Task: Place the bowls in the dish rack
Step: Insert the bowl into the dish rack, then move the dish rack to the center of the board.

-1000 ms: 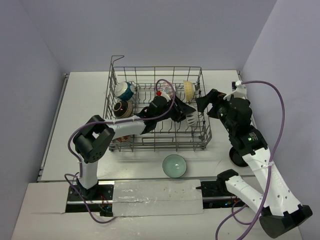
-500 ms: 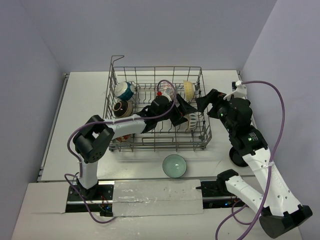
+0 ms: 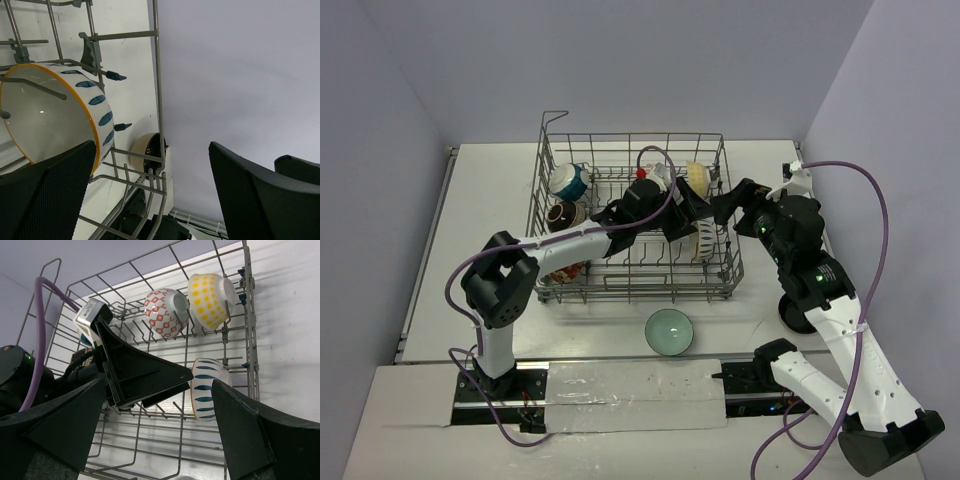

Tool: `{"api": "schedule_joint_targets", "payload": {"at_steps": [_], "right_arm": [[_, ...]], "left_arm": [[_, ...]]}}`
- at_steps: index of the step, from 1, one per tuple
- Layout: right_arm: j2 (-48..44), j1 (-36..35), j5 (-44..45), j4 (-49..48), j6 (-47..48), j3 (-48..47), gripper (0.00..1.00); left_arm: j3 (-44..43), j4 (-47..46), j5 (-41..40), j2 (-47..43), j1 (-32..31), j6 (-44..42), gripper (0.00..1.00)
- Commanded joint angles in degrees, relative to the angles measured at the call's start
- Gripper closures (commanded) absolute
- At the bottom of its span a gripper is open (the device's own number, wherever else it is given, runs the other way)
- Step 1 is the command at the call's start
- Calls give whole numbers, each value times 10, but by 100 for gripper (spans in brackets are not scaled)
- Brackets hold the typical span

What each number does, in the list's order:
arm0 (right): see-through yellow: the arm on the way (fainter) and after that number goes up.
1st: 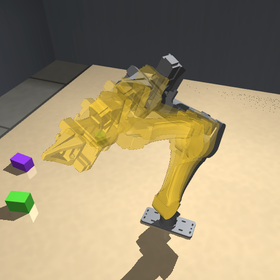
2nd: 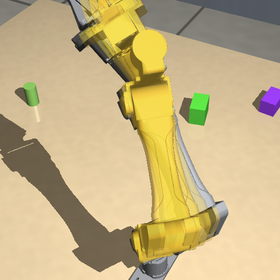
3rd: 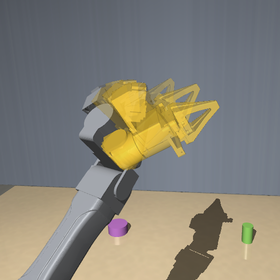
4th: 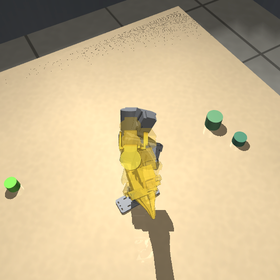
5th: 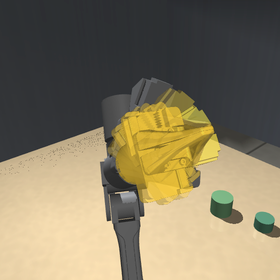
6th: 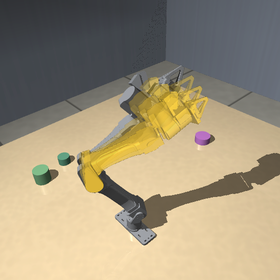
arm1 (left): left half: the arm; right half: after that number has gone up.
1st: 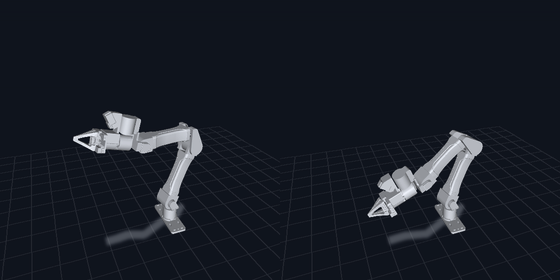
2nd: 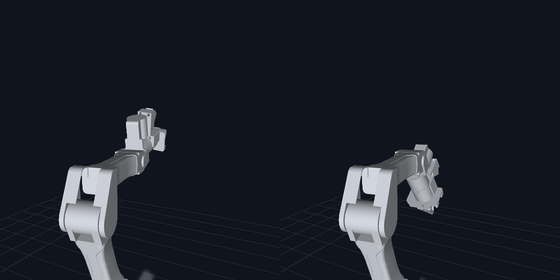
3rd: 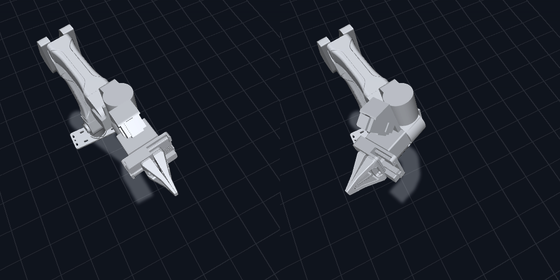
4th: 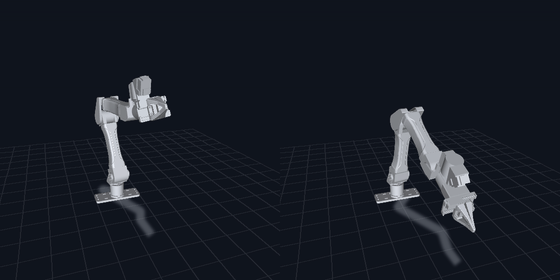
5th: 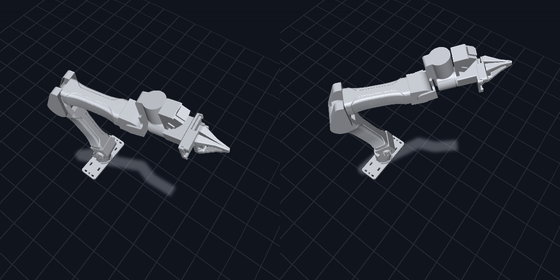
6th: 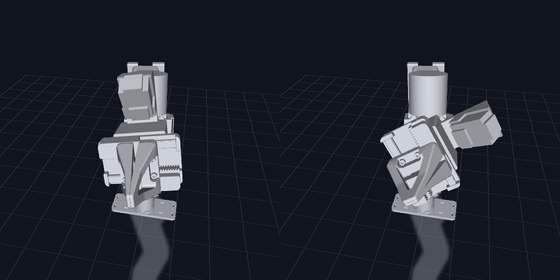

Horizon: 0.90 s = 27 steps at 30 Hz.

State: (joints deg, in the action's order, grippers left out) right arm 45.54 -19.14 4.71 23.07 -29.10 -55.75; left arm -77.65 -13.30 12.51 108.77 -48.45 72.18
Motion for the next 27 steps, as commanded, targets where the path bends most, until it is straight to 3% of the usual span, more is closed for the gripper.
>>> {"api": "schedule_joint_targets", "payload": {"at_steps": [1, 6, 13, 18, 23, 27], "right_arm": [[-2, 4, -5, -28, 4, -2, 6], [3, 4, -15, -25, 8, -4, 6], [7, 4, -17, -21, 12, -7, 5], [9, 4, -10, -14, 17, -12, 5], [10, 4, 0, -14, 19, -13, 5], [17, 5, 7, -10, 21, -18, 5]], "left_arm": [[-45, 28, -21, -34, -2, -37, 1], [-112, 120, -58, -34, -1, -114, 1], [-107, 158, -112, -73, 6, -176, 1], [-77, 195, -144, -135, 1, -263, 1], [-72, 315, -202, -210, -23, -377, 1], [-30, 359, -156, -286, -27, -435, 1]]}}
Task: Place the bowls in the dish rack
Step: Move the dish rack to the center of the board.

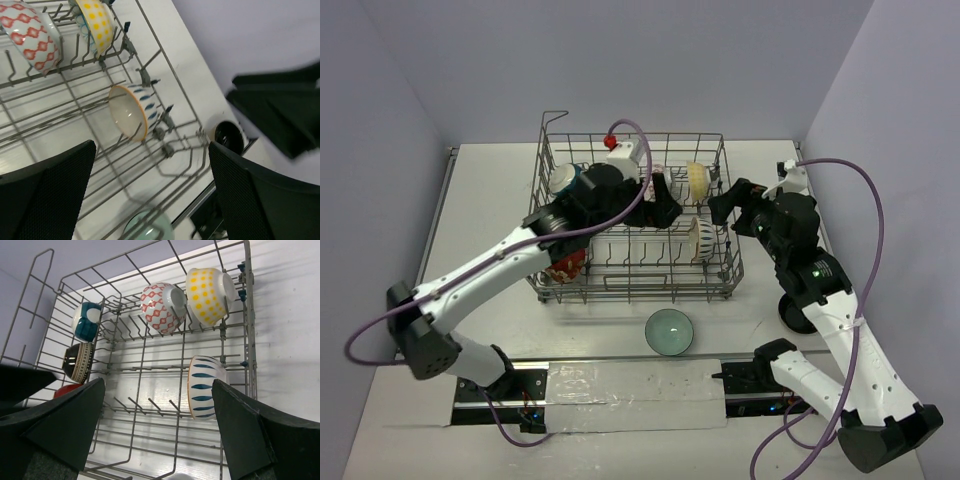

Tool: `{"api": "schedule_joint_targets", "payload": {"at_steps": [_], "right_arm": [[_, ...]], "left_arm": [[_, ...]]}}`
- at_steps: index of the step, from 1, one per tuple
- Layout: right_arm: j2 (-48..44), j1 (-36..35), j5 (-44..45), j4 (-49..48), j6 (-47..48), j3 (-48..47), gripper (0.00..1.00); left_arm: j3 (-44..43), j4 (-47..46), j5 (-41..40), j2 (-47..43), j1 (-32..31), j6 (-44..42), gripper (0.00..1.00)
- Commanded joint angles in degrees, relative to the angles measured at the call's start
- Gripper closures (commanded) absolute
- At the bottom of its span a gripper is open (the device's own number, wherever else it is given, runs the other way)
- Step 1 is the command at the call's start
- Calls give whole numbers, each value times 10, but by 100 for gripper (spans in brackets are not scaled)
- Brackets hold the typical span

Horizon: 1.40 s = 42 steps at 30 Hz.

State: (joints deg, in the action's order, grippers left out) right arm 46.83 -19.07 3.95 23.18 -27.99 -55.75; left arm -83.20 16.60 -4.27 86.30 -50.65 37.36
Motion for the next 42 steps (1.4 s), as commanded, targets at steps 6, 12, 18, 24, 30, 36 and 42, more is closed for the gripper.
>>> {"api": "schedule_joint_targets", "payload": {"at_steps": [6, 12, 18, 24, 30, 36, 42], "right_arm": [[6, 5, 23, -7, 11, -23, 5], [16, 7, 28, 6, 14, -36, 5], [18, 9, 44, 19, 14, -42, 5], [14, 11, 70, 22, 12, -39, 5], [22, 14, 63, 19, 14, -38, 5], [39, 15, 54, 16, 21, -33, 5], [49, 15, 48, 13, 22, -34, 5]], "left_arm": [[88, 132, 72, -148, -34, -151, 1], [135, 146, 105, -134, -119, -209, 1], [113, 186, 68, -69, -210, -262, 1], [147, 163, 67, -63, -246, -280, 1], [160, 157, -77, -55, -263, -268, 1], [160, 135, -171, -47, -261, -274, 1], [168, 148, -254, -46, -254, -268, 1]]}}
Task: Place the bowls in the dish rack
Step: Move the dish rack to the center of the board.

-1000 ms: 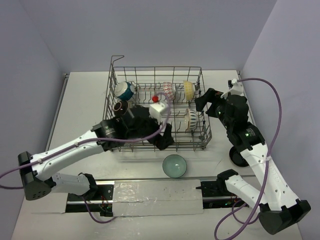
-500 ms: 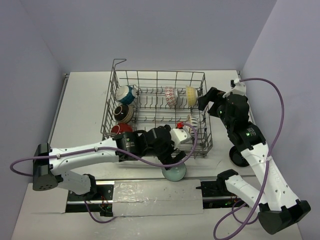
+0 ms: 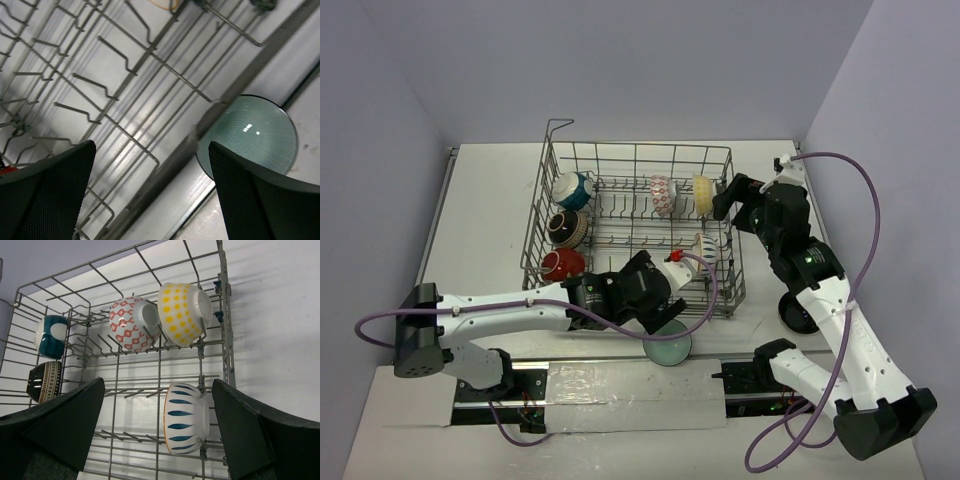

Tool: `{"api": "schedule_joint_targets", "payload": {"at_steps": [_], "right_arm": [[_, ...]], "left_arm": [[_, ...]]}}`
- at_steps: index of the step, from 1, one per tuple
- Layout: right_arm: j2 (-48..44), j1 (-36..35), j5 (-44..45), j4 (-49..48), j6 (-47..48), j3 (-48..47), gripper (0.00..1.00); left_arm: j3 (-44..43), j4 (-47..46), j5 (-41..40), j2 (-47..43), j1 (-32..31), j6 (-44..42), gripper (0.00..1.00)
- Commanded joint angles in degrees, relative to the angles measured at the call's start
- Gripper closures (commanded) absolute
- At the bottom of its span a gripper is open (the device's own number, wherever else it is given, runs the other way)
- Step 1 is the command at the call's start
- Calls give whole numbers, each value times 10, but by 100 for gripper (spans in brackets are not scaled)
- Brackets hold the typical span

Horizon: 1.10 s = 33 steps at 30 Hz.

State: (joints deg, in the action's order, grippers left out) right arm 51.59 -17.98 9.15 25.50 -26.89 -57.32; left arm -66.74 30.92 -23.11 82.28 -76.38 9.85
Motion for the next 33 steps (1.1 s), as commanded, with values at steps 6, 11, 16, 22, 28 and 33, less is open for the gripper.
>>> {"api": "schedule_joint_targets", "payload": {"at_steps": [6, 11, 16, 22, 28, 33], "right_arm": [[12, 4, -16, -18, 9, -15, 5], [25, 5, -24, -19, 10, -19, 5], [32, 9, -31, -21, 10, -22, 6], [42, 15, -46, -26, 9, -23, 6], [43, 19, -57, -31, 10, -19, 6], [35, 21, -64, -28, 11, -18, 6]], "left_arm": [[26, -2, -88, -30, 39, -18, 5], [38, -32, -84, -40, 89, -42, 7], [28, -42, -64, -27, 141, -58, 7], [13, -46, -58, -14, 169, -59, 4], [-24, -37, -74, -9, 170, -66, 1], [-77, -6, -91, -30, 144, -73, 1]]}}
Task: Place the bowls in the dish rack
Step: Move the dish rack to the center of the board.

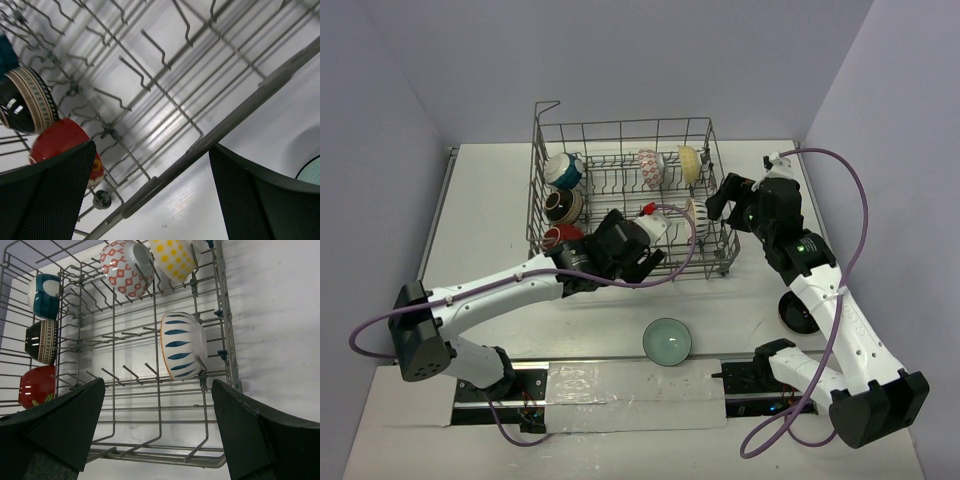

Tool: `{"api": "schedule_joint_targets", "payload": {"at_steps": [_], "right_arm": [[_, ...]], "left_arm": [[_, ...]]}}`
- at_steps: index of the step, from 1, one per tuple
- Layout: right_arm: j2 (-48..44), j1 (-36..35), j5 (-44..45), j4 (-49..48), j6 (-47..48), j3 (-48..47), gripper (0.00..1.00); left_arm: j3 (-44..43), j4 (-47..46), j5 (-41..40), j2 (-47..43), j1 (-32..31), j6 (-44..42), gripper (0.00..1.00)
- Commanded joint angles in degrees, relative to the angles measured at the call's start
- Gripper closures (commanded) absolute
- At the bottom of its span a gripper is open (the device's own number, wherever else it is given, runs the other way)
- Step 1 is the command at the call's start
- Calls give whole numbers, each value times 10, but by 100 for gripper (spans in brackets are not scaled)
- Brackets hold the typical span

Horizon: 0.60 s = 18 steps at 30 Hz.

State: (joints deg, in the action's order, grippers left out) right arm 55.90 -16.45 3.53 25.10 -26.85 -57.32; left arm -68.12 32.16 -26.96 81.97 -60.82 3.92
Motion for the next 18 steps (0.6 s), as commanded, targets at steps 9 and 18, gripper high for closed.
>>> {"api": "schedule_joint_targets", "payload": {"at_steps": [9, 18], "right_arm": [[-17, 7, -27, -28, 10, -16, 6], [-27, 10, -18, -22, 12, -17, 5]], "left_arm": [[-117, 44, -100, -73, -70, -19, 1], [-165, 136, -79, -44, -192, 51, 1]]}}
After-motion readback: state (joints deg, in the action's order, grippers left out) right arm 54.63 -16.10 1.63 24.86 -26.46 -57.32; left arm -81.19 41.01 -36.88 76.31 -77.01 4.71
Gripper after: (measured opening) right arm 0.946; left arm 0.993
